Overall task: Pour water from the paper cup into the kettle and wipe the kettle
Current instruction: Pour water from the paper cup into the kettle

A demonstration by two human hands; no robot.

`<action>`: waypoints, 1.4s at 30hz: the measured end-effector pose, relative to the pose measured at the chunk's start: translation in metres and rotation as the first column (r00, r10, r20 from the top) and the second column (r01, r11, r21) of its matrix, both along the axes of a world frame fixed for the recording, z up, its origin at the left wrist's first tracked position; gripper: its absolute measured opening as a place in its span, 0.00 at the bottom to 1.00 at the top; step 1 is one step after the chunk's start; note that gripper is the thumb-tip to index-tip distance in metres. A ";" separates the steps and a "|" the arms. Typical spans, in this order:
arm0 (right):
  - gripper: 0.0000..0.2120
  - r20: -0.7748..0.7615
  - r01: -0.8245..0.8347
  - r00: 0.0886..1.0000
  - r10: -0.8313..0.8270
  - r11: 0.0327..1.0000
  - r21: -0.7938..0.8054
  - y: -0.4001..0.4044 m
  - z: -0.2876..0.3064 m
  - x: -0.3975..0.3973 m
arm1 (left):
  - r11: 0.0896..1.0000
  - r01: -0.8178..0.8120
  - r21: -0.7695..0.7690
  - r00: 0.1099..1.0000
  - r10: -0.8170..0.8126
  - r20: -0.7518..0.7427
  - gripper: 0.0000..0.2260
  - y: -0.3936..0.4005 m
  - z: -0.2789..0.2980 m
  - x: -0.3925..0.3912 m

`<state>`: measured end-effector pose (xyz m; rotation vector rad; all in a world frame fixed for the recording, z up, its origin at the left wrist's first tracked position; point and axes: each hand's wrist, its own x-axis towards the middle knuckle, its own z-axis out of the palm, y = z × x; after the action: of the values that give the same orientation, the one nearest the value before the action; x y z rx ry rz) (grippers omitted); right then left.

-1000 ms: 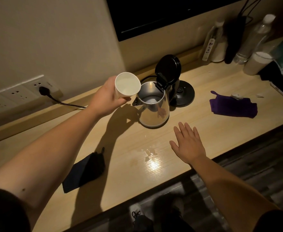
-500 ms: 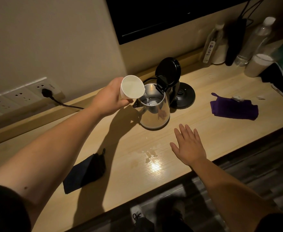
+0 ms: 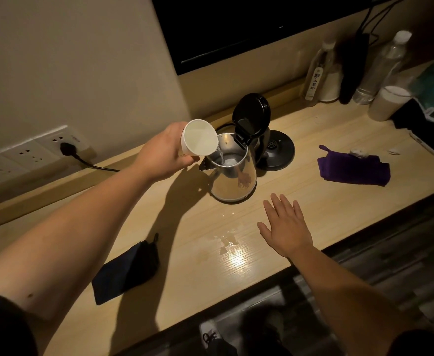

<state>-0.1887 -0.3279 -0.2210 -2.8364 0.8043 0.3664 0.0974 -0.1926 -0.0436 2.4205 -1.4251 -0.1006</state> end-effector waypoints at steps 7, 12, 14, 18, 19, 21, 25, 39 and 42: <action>0.42 -0.008 0.001 1.000 -0.001 1.000 0.001 0.000 0.000 0.000 | 1.000 0.018 0.010 1.000 -0.018 0.020 0.32 -0.001 0.001 0.000; 0.41 0.018 0.009 1.000 -0.009 1.000 0.012 0.000 -0.001 0.000 | 0.999 0.034 0.021 0.998 -0.035 0.048 0.32 -0.002 0.003 0.001; 0.41 0.018 0.007 1.000 -0.008 1.000 0.013 0.000 -0.001 0.000 | 0.999 0.043 0.028 0.997 -0.045 0.059 0.32 -0.002 0.003 0.001; 0.41 0.016 0.006 1.000 -0.006 1.000 0.013 0.000 -0.001 0.000 | 0.999 0.039 0.026 0.997 -0.040 0.059 0.31 -0.002 0.004 0.000; 0.41 0.014 0.006 1.000 -0.006 1.000 0.011 0.000 0.000 0.000 | 0.999 0.034 0.028 0.998 -0.036 0.056 0.31 -0.002 0.004 0.000; 0.42 0.006 0.005 1.000 -0.005 1.000 0.010 0.000 0.000 0.000 | 0.999 0.031 0.037 0.998 -0.033 0.056 0.32 -0.002 0.004 0.000; 0.41 0.016 0.006 1.000 -0.006 1.000 0.006 -0.001 -0.002 0.000 | 0.999 0.036 0.039 0.997 -0.038 0.062 0.32 -0.001 0.003 0.001; 0.41 0.022 0.007 1.000 -0.007 1.000 0.006 -0.001 -0.002 0.000 | 0.997 0.058 0.052 0.994 -0.062 0.090 0.30 0.002 0.003 0.003; 0.41 0.012 0.007 1.000 -0.007 1.000 -0.005 0.000 -0.002 0.000 | 0.997 0.063 0.049 0.993 -0.067 0.094 0.30 0.002 0.004 0.004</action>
<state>-0.1889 -0.3281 -0.2231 -2.8369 0.8139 0.3458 0.1014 -0.1909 -0.0396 2.4458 -1.5600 -0.0332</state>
